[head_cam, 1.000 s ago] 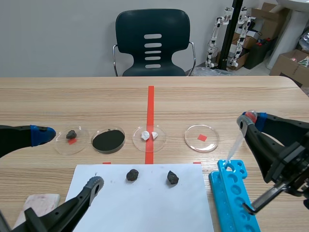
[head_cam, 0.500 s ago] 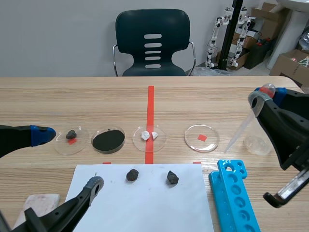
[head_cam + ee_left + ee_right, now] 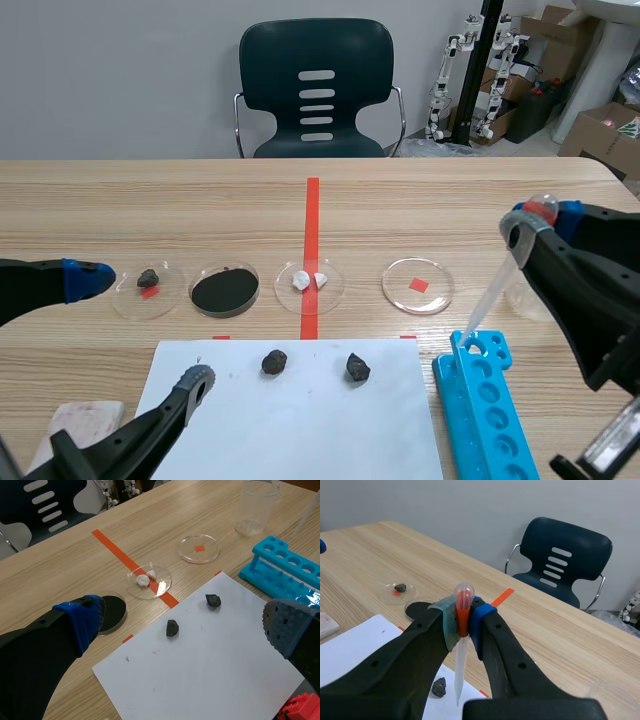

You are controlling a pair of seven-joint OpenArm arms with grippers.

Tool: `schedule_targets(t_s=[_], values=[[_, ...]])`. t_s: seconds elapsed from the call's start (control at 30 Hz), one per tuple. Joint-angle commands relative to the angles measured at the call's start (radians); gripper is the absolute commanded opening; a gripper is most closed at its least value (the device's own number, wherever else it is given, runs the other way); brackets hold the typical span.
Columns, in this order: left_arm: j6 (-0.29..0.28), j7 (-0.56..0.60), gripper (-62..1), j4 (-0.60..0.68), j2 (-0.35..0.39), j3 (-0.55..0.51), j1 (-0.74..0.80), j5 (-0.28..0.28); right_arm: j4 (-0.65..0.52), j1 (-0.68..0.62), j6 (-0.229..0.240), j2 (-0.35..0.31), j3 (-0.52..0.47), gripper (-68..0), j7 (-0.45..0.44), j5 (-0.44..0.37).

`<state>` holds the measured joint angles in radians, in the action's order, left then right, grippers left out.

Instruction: Pick up the dropper by the top with the right hand

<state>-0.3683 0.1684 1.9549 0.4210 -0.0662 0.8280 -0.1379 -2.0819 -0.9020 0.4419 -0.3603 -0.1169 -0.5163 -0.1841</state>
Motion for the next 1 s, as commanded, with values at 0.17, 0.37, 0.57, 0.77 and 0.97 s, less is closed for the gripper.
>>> schedule_targets(t_s=[0.17,0.37,0.57,0.77,0.97], values=[[0.0,0.015,1.4,0.01,-0.002,-0.003,0.0,-0.006,-0.018,-0.018,-0.004,-0.002,-0.009,-66.8,-0.012,-0.012],[0.0,0.015,1.4,0.01,-0.002,-0.003,0.0,-0.006,-0.018,-0.018,-0.004,-0.002,-0.009,-66.8,-0.012,-0.011],[0.0,0.015,1.4,0.01,-0.002,-0.003,0.0,-0.006,-0.018,-0.018,-0.004,-0.002,-0.009,-66.8,-0.012,-0.011],[0.0,0.015,1.4,0.01,-0.002,-0.003,0.0,-0.006,-0.018,-0.018,-0.004,-0.002,-0.009,-66.9,-0.012,-0.011],[0.0,0.015,1.4,0.01,-0.002,-0.003,0.0,-0.006,-0.018,-0.018,-0.004,-0.002,-0.009,-66.9,-0.012,-0.011]])
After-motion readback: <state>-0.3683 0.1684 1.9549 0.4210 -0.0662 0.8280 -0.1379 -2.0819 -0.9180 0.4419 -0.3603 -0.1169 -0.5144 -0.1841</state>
